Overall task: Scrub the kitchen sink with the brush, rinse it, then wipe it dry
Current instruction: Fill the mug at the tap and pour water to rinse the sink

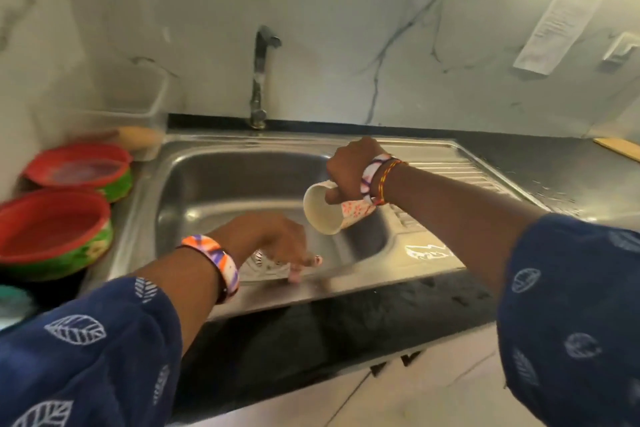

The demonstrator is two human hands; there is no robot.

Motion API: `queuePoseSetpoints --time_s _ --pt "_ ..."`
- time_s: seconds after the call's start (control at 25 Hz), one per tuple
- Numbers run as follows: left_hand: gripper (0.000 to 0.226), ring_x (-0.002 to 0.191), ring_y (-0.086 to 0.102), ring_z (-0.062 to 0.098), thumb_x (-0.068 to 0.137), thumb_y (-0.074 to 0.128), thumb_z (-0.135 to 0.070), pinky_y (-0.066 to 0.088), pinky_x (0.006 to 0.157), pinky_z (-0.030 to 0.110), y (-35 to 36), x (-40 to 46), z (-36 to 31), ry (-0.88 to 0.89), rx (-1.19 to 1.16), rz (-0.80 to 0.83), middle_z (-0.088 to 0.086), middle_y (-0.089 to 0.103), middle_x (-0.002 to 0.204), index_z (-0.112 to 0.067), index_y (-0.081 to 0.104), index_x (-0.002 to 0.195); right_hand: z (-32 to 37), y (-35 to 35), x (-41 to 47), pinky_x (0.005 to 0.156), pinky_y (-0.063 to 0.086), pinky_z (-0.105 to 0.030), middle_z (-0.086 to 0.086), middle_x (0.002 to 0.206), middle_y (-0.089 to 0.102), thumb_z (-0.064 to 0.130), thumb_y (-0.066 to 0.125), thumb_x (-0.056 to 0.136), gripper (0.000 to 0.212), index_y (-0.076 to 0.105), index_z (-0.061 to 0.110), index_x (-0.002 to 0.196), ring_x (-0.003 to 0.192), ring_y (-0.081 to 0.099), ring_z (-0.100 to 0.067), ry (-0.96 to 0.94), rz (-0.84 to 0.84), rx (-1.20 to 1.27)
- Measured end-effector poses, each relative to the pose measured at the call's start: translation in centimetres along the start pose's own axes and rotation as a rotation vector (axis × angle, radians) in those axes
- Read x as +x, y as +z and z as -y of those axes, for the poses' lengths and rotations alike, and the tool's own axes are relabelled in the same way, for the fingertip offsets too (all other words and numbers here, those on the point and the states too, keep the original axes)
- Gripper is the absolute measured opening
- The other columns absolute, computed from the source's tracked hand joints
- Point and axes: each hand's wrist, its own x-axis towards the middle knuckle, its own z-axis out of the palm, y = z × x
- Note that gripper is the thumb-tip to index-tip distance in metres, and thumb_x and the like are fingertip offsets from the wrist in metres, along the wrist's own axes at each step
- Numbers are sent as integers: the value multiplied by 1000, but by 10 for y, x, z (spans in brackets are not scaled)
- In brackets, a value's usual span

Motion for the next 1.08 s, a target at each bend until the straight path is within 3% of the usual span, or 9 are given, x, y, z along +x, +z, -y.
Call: queuePoseSetpoints --time_s 0.12,0.2,0.28,0.44,0.6,0.68,0.88,1.0,1.08 --pt "46 89 53 17 97 39 -44 44 78 26 -3 -4 48 -177 -113 81 3 55 93 -13 73 101 11 -10 29 62 31 -22 -1 77 56 55 45 88 42 64 19 86 75 54 -23 -11 -69 165" --pt "46 75 51 16 98 40 -43 43 67 23 -11 -8 76 -259 -138 36 4 53 85 -10 69 108 13 -11 48 57 30 -20 1 73 55 55 44 88 41 62 19 78 75 54 -21 28 -77 321" --pt "43 78 56 19 97 42 -45 44 65 23 -27 -7 100 -316 -148 -53 7 58 88 -10 67 106 13 -5 65 59 35 -22 1 72 57 54 46 87 43 63 17 74 73 55 -20 85 -56 523" --pt "39 68 55 13 94 48 -46 43 62 24 -80 8 135 -365 -153 -311 2 60 78 -14 58 75 8 18 92 64 49 -27 -2 69 65 49 56 82 38 68 15 69 67 59 -19 236 -56 969" --pt "40 80 56 23 94 49 -46 41 70 30 -148 42 144 -381 -208 -699 7 56 83 -8 60 89 1 46 113 71 50 -28 -6 73 70 45 57 81 37 65 16 60 70 62 -20 441 -42 1266" --pt "40 85 59 27 91 51 -49 43 72 31 -174 69 145 -423 -271 -865 9 59 85 -10 59 86 -2 57 124 76 52 -30 -7 73 71 45 57 81 38 66 15 59 72 64 -20 495 -38 1397" --pt "36 91 63 27 86 61 -48 47 74 31 -215 136 156 -526 -264 -1033 6 63 92 -12 62 93 -8 72 155 60 44 -22 5 63 64 51 54 83 41 62 22 55 60 58 -11 523 -90 1454" --pt "34 94 64 27 87 64 -38 49 76 33 -226 162 168 -491 -280 -1056 9 67 101 -8 65 104 -8 78 176 61 46 -22 6 65 64 52 53 83 42 59 23 54 62 60 -11 564 -102 1516" --pt "28 88 64 25 87 65 -29 50 73 31 -224 169 181 -476 -390 -1082 9 68 95 -5 68 101 -6 81 186 62 45 -23 4 67 65 51 54 83 41 59 23 53 66 61 -14 581 -101 1586"
